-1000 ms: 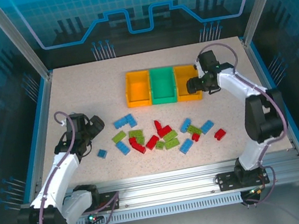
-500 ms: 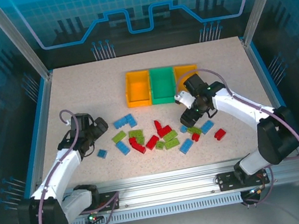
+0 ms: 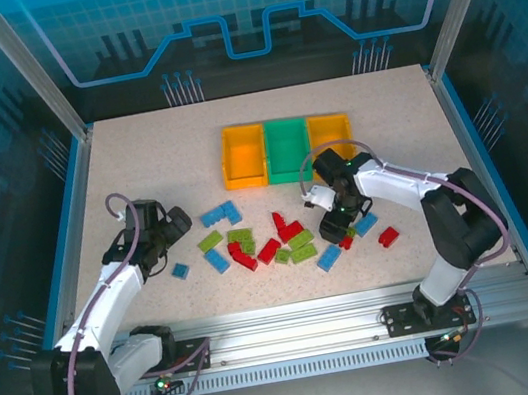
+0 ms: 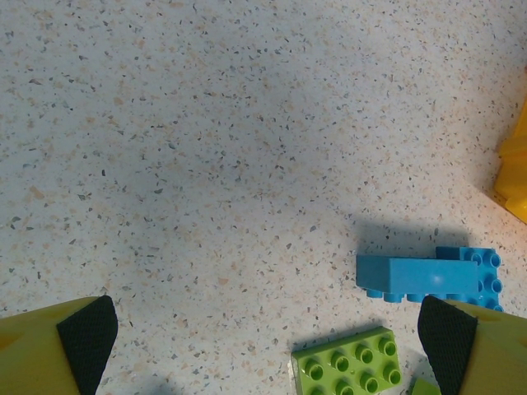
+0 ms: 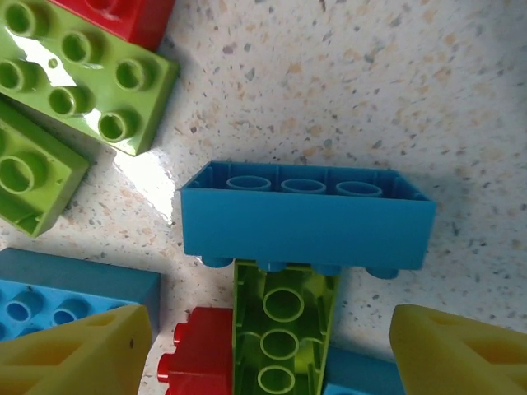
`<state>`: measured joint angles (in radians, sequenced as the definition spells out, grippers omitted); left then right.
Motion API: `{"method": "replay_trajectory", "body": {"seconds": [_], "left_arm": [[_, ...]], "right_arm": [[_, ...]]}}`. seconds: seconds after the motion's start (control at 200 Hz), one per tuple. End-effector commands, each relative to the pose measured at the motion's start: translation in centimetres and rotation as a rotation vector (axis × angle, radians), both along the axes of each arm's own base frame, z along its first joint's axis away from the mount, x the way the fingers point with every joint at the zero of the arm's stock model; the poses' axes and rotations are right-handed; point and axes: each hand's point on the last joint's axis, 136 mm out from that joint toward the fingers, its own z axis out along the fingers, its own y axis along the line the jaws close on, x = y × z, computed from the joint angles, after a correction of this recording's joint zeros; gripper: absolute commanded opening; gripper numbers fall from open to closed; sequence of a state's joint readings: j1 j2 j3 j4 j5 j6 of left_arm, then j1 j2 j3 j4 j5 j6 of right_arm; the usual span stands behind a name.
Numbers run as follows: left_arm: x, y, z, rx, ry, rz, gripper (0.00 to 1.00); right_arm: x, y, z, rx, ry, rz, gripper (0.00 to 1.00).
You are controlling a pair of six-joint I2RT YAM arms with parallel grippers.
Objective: Sort the legos into containers by color
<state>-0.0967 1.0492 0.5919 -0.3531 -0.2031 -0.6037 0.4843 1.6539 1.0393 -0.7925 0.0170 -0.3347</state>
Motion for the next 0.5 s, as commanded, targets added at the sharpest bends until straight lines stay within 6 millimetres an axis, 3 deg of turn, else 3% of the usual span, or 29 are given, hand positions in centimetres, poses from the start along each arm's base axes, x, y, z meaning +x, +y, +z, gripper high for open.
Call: {"method": "replay_trajectory", "body": {"seconds": [0.0,0.215,0.495], "left_arm": [[0.1,-0.4,0.4,-0.015,-0.013,-0.009,0.99],[0.1,-0.4,0.1,-0.018,-0.006,-0.007,0.99],[0.0,-0.5,-0.1,-0.018,-0.002,-0.007,0.99]], "right_arm": [[-0.7,0.2,-0.9,-0.012,0.038,0.026,0.76],[-0.6,-0.2,-2.2,-0.065,0.058,0.027,0.71],[0.2,0.2,-1.8,-0.058,0.026,0.010,0.48]]}}
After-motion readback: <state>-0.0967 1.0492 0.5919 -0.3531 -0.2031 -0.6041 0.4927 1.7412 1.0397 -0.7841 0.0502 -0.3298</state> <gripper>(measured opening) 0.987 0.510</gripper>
